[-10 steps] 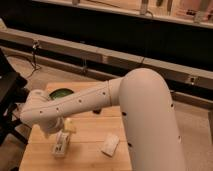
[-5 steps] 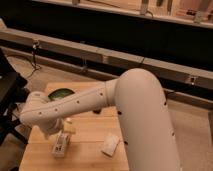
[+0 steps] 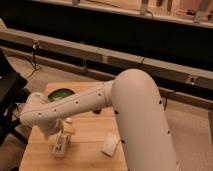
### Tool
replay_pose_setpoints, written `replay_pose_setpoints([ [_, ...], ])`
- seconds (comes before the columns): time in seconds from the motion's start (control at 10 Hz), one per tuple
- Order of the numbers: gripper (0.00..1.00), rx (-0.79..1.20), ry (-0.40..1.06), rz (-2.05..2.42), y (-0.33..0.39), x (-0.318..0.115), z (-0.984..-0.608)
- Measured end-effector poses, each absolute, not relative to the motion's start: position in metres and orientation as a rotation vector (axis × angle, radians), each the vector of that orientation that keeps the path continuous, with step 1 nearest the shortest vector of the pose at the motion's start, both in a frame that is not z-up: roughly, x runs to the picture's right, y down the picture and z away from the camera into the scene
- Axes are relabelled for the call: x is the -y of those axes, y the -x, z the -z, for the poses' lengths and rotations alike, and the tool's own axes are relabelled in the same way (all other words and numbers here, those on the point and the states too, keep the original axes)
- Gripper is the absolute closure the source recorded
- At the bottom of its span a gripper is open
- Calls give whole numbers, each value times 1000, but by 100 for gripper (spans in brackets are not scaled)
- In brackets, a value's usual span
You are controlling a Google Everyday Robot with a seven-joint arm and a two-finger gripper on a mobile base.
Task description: Place the bottle in the ceramic bowl
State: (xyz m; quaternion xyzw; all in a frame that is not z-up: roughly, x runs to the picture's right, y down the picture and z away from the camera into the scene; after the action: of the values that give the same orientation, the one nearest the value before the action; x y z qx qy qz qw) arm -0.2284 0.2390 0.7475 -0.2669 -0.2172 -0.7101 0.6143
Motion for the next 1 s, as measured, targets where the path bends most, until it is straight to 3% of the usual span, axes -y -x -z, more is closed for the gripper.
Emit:
replay_pose_setpoints([
  [1.0,20,518,618,1631,229,-251,-764],
])
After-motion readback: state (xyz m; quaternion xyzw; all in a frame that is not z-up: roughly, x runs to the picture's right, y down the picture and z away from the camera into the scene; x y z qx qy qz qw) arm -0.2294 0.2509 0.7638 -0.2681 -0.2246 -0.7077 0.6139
